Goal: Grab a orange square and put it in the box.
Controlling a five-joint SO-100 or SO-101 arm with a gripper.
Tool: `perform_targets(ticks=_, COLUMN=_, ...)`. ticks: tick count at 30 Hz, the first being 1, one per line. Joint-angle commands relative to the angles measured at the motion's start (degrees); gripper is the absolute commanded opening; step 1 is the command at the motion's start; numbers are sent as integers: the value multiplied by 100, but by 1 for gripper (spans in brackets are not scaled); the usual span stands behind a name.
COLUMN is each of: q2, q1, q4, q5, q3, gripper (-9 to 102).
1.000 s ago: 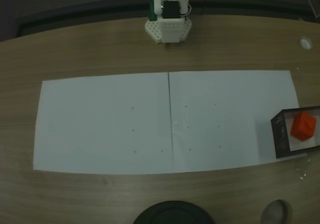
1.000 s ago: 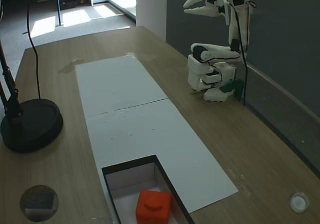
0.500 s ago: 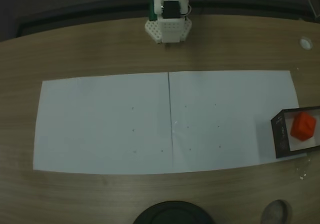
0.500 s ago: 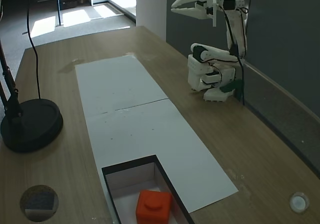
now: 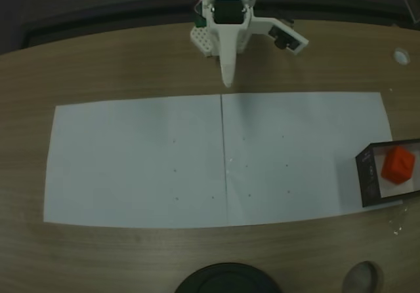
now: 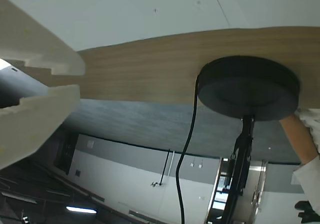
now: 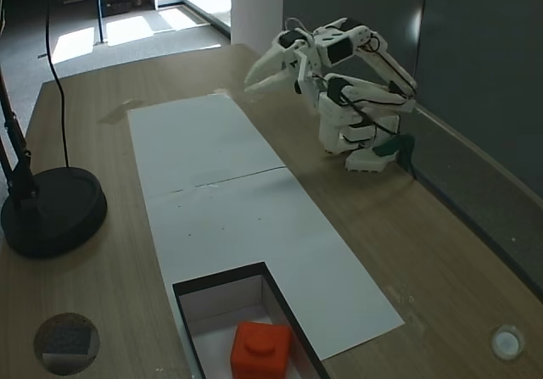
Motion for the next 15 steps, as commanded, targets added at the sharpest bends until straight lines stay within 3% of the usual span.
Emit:
perform_targets(ticks=1, q2=123, q1=18, q4=-290, q5=-9, q3=571, gripper=0)
perform_targets(ticks=10, q2=123, q1=-26, q4=-237, q5=18, q3=1591, gripper=0)
perform_targets(ticks=15, q2=123, q1=-62, q4=325, q5=18, q3=1617, gripper=0)
